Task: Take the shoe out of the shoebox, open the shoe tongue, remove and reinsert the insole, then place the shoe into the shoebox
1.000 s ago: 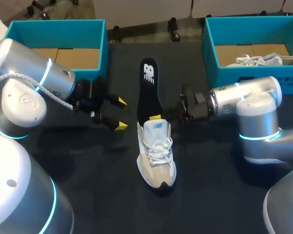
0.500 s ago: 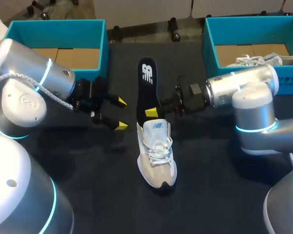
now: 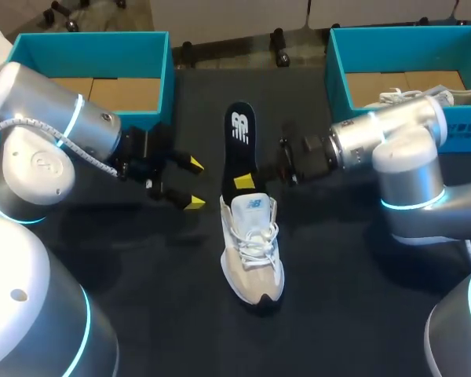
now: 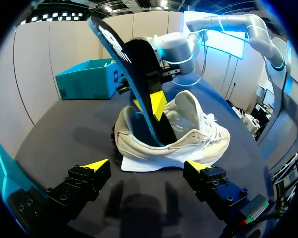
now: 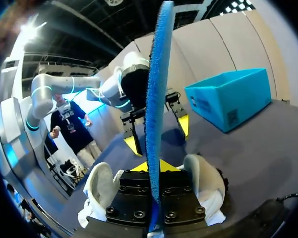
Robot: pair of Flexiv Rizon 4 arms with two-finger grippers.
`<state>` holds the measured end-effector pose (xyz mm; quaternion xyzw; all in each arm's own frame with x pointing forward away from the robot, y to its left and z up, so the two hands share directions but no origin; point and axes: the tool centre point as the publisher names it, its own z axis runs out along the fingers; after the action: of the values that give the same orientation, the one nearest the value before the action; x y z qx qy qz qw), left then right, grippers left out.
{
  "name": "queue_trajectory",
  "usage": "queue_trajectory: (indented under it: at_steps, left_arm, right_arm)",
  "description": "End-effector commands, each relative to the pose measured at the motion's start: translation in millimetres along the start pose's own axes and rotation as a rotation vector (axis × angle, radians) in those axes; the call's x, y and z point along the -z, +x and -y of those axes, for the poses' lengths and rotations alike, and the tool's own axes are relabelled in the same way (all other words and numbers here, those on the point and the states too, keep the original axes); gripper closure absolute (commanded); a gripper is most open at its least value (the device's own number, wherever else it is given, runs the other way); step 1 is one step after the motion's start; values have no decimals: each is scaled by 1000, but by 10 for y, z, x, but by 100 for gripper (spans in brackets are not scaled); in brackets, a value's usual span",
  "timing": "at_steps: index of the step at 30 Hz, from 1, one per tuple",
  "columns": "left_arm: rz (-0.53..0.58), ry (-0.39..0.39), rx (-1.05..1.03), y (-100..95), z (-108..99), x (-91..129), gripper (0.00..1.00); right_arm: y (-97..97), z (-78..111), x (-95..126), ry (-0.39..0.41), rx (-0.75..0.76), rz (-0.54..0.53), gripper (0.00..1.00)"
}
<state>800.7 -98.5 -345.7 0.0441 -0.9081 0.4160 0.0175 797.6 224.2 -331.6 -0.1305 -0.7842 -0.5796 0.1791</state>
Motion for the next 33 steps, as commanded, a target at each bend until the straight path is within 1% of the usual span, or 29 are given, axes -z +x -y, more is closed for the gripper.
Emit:
queue_trajectory:
  at_steps: [1,9,16,18,19,20,23,25,28,33]
  left_arm:
    - [2,-3,1,6,1,-4,0]
    - [2,-3,1,6,1,-4,0]
    - [2,-3,1,6,1,-4,0]
    - [2,-3,1,6,1,-4,0]
    - [2,-3,1,6,1,-4,0]
    - [2,-3,1,6,1,-4,0]
    - [2,-3,1,6,1,-4,0]
    - [2,-3,1,6,1,-4,0]
    - [2,-3,1,6,1,-4,0]
    - [2,-3,1,6,1,-4,0]
  right_arm:
    - [54,111,-28,5,-20,8,100]
    - [168,320,-53,13,-86,5,100]
    - [192,375,-75,30,-115,-4,100]
    - [192,343,-65,36,-110,-4,100]
    - [195,314,-62,38,-103,-2,98]
    - [197,287,-57,39,-95,-1,96]
    - [196,195,-50,51,-74,5,83]
    - [190,156,-36,52,-65,6,76]
    - [184,105,-25,59,-52,7,75]
    - [153,27,22,65,-32,16,76]
